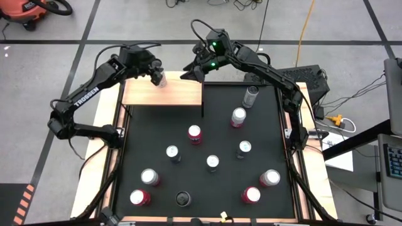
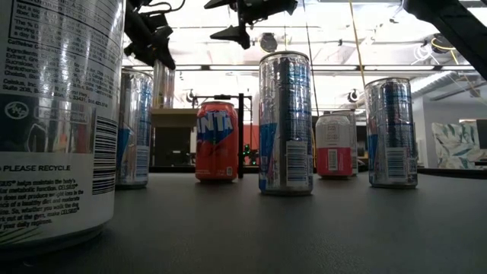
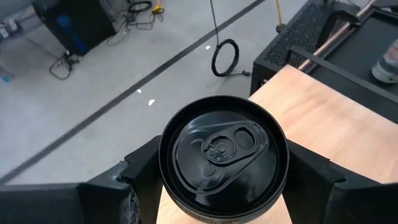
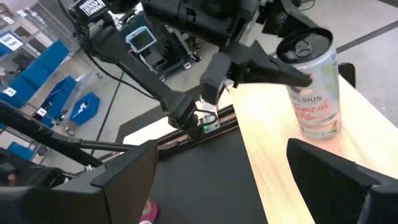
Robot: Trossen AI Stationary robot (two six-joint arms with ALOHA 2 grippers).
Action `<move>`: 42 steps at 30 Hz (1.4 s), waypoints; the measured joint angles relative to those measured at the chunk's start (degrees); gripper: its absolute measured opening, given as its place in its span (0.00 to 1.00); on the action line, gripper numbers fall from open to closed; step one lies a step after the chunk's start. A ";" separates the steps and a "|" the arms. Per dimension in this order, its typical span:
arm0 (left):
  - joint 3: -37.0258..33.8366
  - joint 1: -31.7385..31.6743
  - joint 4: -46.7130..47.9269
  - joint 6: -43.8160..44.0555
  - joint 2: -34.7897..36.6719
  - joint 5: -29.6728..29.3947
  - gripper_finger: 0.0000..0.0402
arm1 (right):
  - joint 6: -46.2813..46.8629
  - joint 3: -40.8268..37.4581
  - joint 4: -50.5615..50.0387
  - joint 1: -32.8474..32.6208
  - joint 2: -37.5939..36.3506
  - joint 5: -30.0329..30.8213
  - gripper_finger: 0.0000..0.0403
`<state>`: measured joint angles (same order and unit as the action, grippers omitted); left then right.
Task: Place canned beverage on shelf
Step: Put the middle white yellow soda can on the shelf
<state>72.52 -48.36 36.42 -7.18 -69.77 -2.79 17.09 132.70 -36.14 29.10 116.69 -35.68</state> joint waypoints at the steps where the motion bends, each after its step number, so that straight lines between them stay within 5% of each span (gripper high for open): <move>1: 0.24 -0.03 0.08 -0.82 0.28 0.21 0.61 | -0.02 0.00 0.00 0.00 -0.01 -0.52 0.84; 15: 1.71 -0.04 0.58 -8.13 1.02 11.74 0.61 | -13.80 0.00 2.31 -1.15 1.84 2.61 0.84; 26: 1.71 -1.97 2.63 -9.81 0.70 13.90 0.61 | -4.41 -0.02 17.71 0.22 13.69 0.79 0.84; 42: 1.71 -1.86 2.90 -10.17 0.74 22.70 0.61 | -8.93 0.00 24.83 -0.34 15.49 0.92 0.91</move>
<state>74.24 -50.22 39.33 -17.34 -69.04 19.91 8.16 132.70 -11.31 28.76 132.18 -34.76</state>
